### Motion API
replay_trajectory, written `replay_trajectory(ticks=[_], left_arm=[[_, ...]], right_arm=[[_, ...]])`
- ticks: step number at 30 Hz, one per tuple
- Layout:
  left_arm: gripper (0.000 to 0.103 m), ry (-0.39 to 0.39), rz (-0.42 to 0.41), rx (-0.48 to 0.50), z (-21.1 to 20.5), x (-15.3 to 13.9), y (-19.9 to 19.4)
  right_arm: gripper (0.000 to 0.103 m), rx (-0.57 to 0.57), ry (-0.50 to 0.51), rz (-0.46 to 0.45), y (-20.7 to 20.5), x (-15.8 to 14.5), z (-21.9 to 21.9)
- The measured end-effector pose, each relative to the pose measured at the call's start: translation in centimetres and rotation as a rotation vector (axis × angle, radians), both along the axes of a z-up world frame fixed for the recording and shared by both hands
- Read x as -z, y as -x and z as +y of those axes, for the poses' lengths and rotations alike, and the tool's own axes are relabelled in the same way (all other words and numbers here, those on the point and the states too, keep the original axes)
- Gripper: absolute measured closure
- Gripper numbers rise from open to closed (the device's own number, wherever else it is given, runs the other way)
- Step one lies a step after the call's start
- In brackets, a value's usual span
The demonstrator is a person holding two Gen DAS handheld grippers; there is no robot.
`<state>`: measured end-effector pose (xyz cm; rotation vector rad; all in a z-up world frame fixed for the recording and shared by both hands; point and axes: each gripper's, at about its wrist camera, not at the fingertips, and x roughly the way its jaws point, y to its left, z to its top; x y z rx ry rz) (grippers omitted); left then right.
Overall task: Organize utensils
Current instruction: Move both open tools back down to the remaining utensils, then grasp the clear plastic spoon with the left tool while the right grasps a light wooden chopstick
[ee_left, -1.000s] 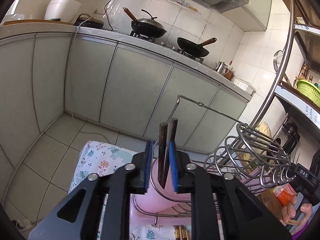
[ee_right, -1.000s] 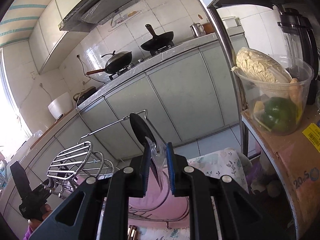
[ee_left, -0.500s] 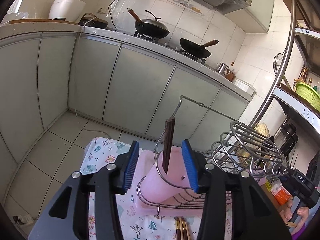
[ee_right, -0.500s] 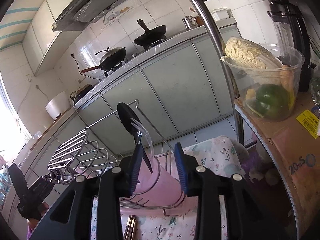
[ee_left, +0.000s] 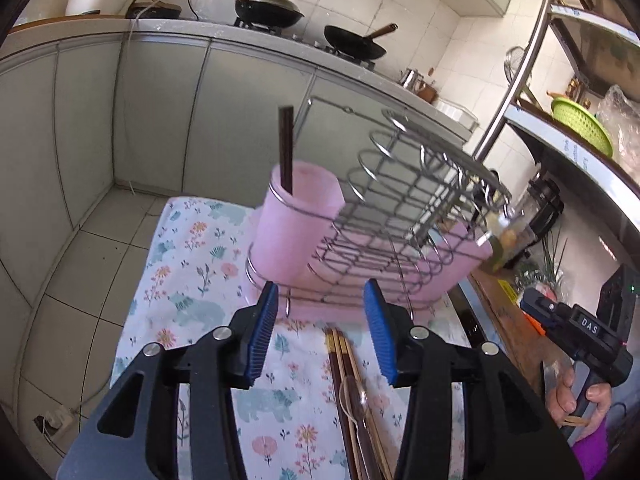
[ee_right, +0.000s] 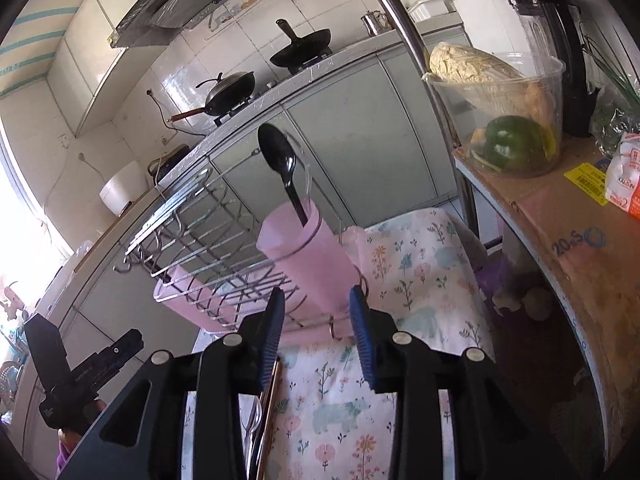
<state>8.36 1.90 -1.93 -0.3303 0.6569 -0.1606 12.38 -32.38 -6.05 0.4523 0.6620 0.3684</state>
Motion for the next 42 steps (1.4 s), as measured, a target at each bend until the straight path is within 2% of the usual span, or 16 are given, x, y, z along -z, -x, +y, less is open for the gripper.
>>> replay_trajectory(ticks=[3, 6, 11, 13, 21, 22, 24, 27, 35, 42], left_arm=[[0.059, -0.004, 0.059, 0.061, -1.5, 1.6, 0.3], [0.059, 0.017, 0.153, 0.117, -2.9, 3.9, -0.1], [0.059, 0.025, 0.315, 0.160, -5.0, 7.9, -1.9], [0.059, 0.022, 0.343, 0.171, -5.7, 9.0, -2.5], [0.059, -0.015, 0.394, 0.170, -6.8, 10.8, -3.2], [0.062, -0.024, 0.394, 0.167, -6.9, 10.9, -3.1], [0.081, -0.032, 0.394, 0.171, -6.9, 11.0, -3.2], [0.098, -0.037, 0.393, 0.168, -6.8, 11.3, -3.3], [0.102, 0.028, 0.370, 0.139, -4.3, 10.5, -3.1], [0.102, 0.049, 0.327, 0.065, -0.6, 8.7, -2.8]], right_arm=[[0.070, -0.023, -0.002, 0.040, 0.6, 1.5, 0.4], [0.070, -0.045, -0.008, 0.090, 0.5, 3.1, 0.7], [0.070, -0.083, -0.026, 0.173, -0.6, 5.7, 1.3], [0.070, -0.092, -0.027, 0.187, -0.9, 6.2, 1.6], [0.070, -0.128, -0.013, 0.208, -0.8, 6.7, 2.7], [0.070, -0.134, -0.012, 0.210, -0.8, 6.7, 3.0], [0.070, -0.155, -0.003, 0.213, -0.8, 6.6, 3.6], [0.070, -0.190, 0.012, 0.217, -0.9, 6.7, 4.8], [0.072, -0.283, 0.013, 0.287, -2.3, 7.8, 8.1], [0.080, -0.370, 0.003, 0.408, -3.7, 10.1, 11.1]])
